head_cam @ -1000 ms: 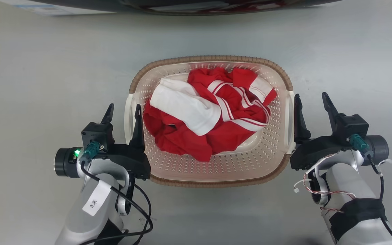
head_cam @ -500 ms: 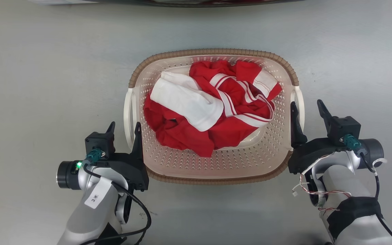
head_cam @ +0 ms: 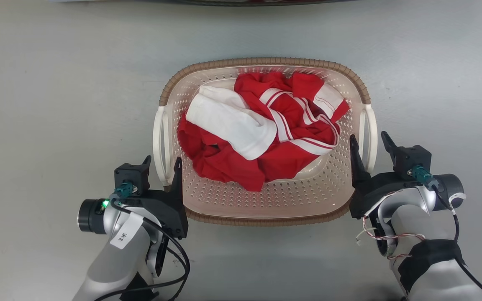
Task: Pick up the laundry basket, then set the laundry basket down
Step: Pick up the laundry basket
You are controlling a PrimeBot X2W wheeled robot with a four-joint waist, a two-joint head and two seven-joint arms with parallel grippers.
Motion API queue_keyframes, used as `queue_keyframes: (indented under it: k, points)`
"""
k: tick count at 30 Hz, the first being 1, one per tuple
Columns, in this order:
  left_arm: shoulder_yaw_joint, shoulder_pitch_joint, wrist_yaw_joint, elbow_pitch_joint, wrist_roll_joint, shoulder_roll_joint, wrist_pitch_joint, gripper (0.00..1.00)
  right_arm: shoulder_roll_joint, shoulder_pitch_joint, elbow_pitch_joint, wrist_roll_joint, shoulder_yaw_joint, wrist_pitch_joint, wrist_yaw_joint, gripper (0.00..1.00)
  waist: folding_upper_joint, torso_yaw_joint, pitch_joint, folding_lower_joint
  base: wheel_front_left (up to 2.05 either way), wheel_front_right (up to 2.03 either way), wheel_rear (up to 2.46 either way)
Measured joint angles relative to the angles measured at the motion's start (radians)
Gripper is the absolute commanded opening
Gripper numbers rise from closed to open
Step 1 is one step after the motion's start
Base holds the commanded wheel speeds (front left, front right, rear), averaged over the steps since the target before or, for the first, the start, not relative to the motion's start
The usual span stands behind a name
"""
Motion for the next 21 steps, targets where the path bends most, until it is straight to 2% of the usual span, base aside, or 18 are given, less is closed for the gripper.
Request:
queue_keyframes:
  k: [9,10,11,13,14,15,16,17,18,21]
  points:
    - [-0.063,-0.023,0.000,0.022,-0.057,0.000,0.012,1.00,0.000,-0.018,0.045,0.075,0.061,0.000,-0.001,1.00,0.0000,0.011,0.004,0.0000,0.00,0.00,0.00]
    - [-0.070,-0.024,0.000,0.023,-0.062,0.000,0.013,1.00,0.000,-0.019,0.051,0.081,0.067,0.000,-0.002,0.98,0.0000,0.012,0.004,0.0000,0.00,0.00,0.00]
    - [-0.077,-0.026,0.000,0.024,-0.066,0.000,0.013,1.00,0.000,-0.020,0.055,0.090,0.074,0.000,-0.002,0.93,0.0000,0.014,0.004,0.0000,0.00,0.00,0.00]
    - [-0.095,-0.034,0.001,0.026,-0.075,0.000,0.018,1.00,0.000,-0.027,0.061,0.111,0.085,0.000,-0.005,0.69,0.0000,0.016,0.003,0.0000,0.00,0.00,0.00]
    - [-0.101,-0.037,0.001,0.026,-0.076,0.000,0.018,0.78,0.000,-0.031,0.063,0.118,0.090,0.000,-0.006,0.53,0.0000,0.017,0.003,0.0000,0.00,0.00,0.00]
    - [-0.110,-0.040,0.001,0.027,-0.076,0.000,0.020,0.44,0.000,-0.034,0.064,0.122,0.095,0.000,-0.007,0.44,0.0000,0.018,0.003,0.0000,0.00,0.00,0.00]
    - [-0.120,-0.041,0.001,0.029,-0.076,0.000,0.020,0.30,0.000,-0.035,0.067,0.128,0.099,0.000,-0.009,0.36,0.0000,0.019,0.003,0.0000,0.00,0.00,0.00]
    - [-0.126,-0.042,0.001,0.031,-0.077,-0.001,0.020,0.00,0.000,-0.035,0.071,0.133,0.103,0.000,-0.011,0.20,0.0000,0.019,0.004,0.0000,0.00,0.00,0.00]
    - [-0.126,-0.042,0.001,0.031,-0.077,-0.001,0.020,0.00,0.000,-0.035,0.071,0.133,0.103,0.000,-0.011,0.00,0.0000,0.019,0.004,0.0000,0.00,0.00,0.00]
    - [-0.134,-0.049,0.001,0.044,-0.086,0.002,0.021,0.00,-0.003,-0.040,0.084,0.143,0.113,0.000,-0.018,0.00,-0.0001,0.021,0.006,0.0000,0.00,0.00,0.00]
